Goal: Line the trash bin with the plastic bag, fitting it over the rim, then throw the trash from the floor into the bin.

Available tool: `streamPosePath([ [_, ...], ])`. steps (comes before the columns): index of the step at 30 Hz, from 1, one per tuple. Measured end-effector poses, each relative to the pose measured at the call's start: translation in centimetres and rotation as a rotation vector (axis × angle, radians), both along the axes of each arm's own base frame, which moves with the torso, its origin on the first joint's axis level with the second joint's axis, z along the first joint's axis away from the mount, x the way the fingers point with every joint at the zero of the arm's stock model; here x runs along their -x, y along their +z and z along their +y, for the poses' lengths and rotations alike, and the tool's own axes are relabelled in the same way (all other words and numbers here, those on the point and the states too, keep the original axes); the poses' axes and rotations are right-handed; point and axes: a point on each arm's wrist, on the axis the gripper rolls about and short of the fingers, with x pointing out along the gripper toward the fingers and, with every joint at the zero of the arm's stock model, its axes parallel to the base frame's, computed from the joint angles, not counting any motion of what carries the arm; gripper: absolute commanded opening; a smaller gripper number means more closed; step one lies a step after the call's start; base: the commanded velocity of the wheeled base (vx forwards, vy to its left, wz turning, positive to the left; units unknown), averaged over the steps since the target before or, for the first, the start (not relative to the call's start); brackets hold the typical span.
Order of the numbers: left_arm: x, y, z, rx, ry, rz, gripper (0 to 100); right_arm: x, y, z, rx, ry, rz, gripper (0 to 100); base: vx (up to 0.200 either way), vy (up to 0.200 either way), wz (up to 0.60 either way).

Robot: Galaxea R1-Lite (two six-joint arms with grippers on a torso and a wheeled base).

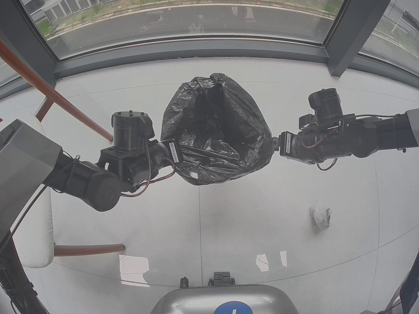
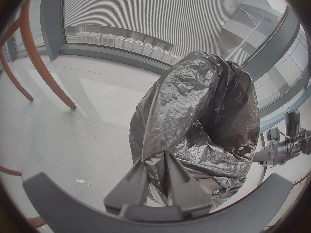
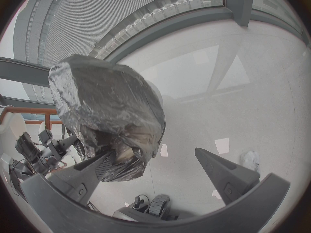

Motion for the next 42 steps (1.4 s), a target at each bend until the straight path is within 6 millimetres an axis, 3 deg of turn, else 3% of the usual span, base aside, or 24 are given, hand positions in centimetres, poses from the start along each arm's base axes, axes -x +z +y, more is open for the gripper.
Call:
streamPosePath([
  [11, -0.3, 0.3, 0.0, 0.005, 0.003, -0.011, 0, 3.9, -3.5, 1.6, 0.062, 0.085, 0.132, 100, 0.000, 0.000, 0.00],
  [22, -0.4, 0.4, 0.1, 0.009, 0.008, -0.014, 0, 6.2, -3.7, 1.1, 0.076, 0.104, 0.162, 100, 0.000, 0.000, 0.00],
  [30, -0.2, 0.4, 0.0, 0.013, -0.003, -0.013, 0, 4.2, -1.4, 0.9, 0.034, 0.075, 0.070, 100, 0.000, 0.000, 0.00],
  [42, 0.9, 2.1, 0.0, 0.043, -0.023, -0.066, 0, -0.3, -2.4, 1.2, 0.028, 0.041, 0.039, 100, 0.000, 0.000, 0.00],
])
